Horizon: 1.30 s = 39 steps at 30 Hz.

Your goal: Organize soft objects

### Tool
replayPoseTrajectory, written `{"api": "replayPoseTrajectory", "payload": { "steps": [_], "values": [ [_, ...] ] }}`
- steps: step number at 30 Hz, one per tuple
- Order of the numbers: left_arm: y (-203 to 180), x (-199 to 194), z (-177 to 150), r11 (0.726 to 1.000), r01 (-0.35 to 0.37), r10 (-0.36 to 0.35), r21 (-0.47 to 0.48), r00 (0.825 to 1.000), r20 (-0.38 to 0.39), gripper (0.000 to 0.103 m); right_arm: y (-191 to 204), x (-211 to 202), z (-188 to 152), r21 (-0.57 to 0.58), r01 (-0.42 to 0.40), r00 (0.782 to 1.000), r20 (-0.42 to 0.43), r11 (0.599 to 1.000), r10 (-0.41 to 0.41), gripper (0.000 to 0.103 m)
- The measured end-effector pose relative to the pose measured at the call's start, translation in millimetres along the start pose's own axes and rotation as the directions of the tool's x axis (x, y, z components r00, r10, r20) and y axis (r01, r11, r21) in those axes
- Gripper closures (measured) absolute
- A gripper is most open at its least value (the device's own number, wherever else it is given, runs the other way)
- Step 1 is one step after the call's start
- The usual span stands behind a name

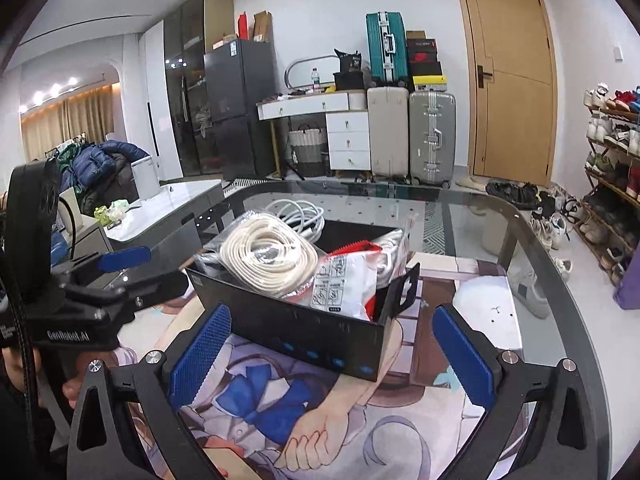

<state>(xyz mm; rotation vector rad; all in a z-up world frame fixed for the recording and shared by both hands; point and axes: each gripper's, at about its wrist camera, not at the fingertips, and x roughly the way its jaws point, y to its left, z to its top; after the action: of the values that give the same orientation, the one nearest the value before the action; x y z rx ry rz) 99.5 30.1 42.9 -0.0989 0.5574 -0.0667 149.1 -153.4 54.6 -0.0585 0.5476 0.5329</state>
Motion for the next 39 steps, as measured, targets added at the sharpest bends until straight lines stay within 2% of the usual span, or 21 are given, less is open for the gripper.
{"api": "replayPoseTrajectory", "payload": {
  "steps": [4, 13, 20, 27, 39],
  "values": [
    [1, 1, -4, 1.000, -0.014, 0.014, 0.010, 1.000, 0.013, 0.000, 2, 0, 1, -0.014, 0.004, 1.000, 0.006, 1.000, -0.004, 0.001],
    [0, 8, -8, 1.000, 0.002, -0.002, 0.001, 1.000, 0.017, 0.000, 7, -2, -10, -0.041, 0.018, 1.000, 0.026, 0.999, -0.017, 0.001],
    [2, 5, -9, 1.000, 0.001, 0.000, -0.010, 0.999, 0.032, 0.000, 2, -2, -9, -0.012, 0.018, 0.999, 0.037, 1.000, -0.017, 0.001],
    [2, 6, -9, 1.000, -0.006, 0.007, -0.011, 1.000, 0.027, 0.000, 6, -10, -10, -0.026, 0.040, 0.996, 0.078, 0.999, -0.037, 0.001],
    [1, 10, -8, 1.000, -0.018, 0.018, -0.009, 1.000, 0.006, 0.000, 13, -6, -10, -0.051, 0.060, 0.996, 0.069, 0.997, -0.057, 0.001]
  ]
}}
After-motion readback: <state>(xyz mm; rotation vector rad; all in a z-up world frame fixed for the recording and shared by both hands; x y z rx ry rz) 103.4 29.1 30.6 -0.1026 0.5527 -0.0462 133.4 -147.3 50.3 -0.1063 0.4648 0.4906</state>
